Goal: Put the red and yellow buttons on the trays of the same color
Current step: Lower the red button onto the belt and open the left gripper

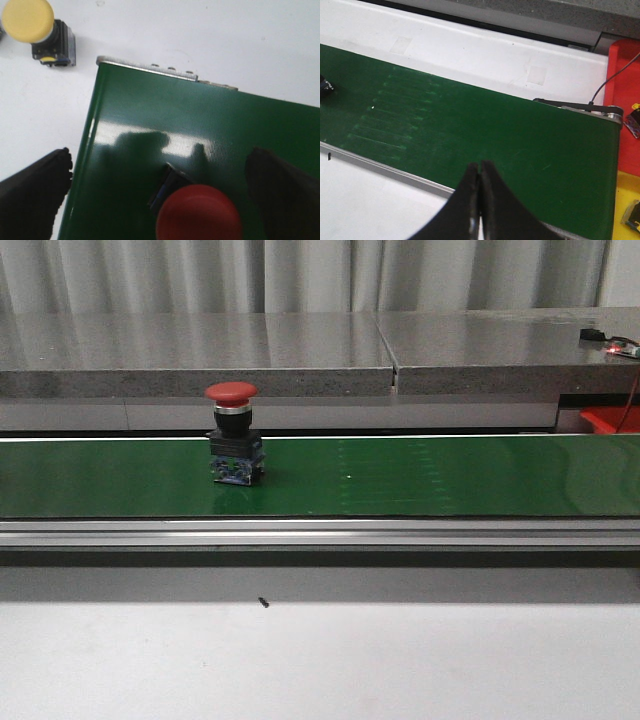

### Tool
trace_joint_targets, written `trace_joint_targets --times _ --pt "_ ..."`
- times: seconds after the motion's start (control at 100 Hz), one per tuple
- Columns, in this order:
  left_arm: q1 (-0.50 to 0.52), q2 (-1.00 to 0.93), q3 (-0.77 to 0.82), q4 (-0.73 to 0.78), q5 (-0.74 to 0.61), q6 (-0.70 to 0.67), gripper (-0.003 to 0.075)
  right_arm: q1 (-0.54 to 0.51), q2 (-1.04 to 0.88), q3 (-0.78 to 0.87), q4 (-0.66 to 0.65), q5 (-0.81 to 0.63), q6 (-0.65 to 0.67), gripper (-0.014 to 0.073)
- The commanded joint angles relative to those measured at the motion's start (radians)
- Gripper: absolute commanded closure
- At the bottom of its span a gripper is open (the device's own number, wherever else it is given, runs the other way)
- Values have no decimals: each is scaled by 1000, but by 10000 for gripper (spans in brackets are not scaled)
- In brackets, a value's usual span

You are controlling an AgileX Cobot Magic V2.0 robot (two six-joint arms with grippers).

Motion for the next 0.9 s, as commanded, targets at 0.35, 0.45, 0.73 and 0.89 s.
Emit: trace_joint_targets --times 0.35,0.45,0.73,0.89 --pt "-212 -363 -20 8 -142 47 30 1 -9 -25 12 -62 -11 662" --pt "-229 -467 36 8 -181 47 30 1 -9 -25 12 -62 -11 662" --pt "-227 -784 293 29 -214 47 30 1 -9 -25 12 -62 -11 662" --pt "-227 -949 450 26 -226 42 69 1 -9 -25 13 -62 -11 662"
